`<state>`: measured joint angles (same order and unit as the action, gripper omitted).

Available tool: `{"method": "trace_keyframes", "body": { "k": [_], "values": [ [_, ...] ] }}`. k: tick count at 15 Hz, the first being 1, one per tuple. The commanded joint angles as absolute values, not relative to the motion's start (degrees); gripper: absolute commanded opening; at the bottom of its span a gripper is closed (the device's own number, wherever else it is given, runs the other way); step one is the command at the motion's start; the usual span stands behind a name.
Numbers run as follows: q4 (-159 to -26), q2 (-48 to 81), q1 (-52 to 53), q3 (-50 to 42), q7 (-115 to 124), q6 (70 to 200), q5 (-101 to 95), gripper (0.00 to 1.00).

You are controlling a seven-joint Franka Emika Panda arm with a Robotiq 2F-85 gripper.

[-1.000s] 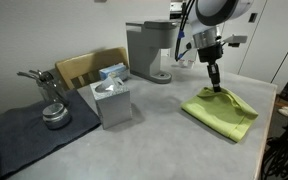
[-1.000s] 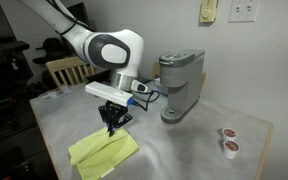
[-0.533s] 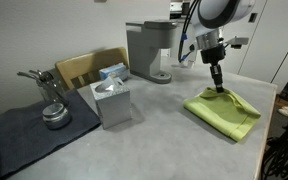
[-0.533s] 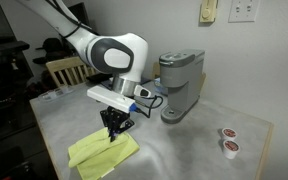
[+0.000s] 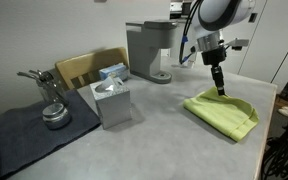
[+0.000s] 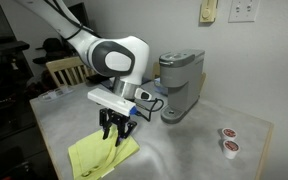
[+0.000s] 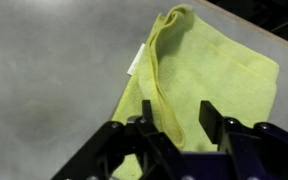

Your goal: Fold the towel once on the table

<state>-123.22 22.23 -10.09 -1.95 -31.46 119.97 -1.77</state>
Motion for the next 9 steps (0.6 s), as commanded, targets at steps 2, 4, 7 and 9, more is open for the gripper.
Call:
{"method": "trace_keyframes", "body": {
  "k": [2,4,7,9],
  "values": [
    [-123.04,22.0,-10.73,-1.25,-32.6,119.51,-0.94,0.91],
    [-123.66,21.09,-10.43,-0.93,-32.21,119.94,-0.78,1.0],
    [-124.87,18.63,-9.75,-0.11,-31.34,120.9,-0.07,1.0],
    [-125.76,16.14,-8.97,0.66,-30.12,121.5,1.25,1.0]
  ]
}}
